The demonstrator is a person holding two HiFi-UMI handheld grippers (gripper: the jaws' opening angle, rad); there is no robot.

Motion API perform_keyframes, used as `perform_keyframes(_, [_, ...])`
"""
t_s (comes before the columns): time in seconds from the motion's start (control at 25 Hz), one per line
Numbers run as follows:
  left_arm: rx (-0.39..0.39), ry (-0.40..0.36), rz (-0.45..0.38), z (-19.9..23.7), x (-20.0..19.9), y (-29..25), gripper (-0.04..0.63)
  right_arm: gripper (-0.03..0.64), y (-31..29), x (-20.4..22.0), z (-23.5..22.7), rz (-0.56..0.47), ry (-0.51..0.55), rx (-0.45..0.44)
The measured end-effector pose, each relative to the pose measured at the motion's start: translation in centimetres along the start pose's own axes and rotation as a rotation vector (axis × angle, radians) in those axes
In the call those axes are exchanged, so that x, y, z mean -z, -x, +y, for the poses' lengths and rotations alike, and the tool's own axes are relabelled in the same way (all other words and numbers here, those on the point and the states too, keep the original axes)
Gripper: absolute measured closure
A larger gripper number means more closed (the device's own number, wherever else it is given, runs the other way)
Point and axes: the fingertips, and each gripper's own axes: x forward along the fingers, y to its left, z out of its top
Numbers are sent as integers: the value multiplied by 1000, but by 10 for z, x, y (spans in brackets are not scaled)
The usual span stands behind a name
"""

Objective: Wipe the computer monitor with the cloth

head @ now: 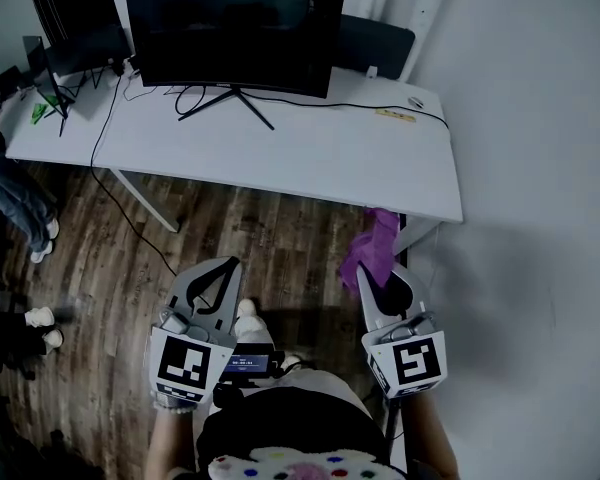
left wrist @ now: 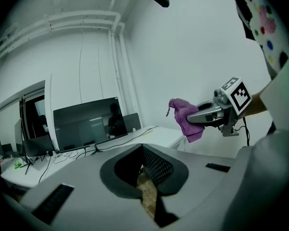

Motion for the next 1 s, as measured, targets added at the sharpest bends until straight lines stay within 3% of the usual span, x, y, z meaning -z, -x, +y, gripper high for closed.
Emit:
perform_keyframes(0.44, [48, -16, -27, 45, -1, -52, 589, 549, -51, 8, -21, 17, -28, 80])
perform_keyframes(1.0, [105, -13, -29, 195, 2, -144, 589, 548, -211, -18, -42, 59, -57, 178])
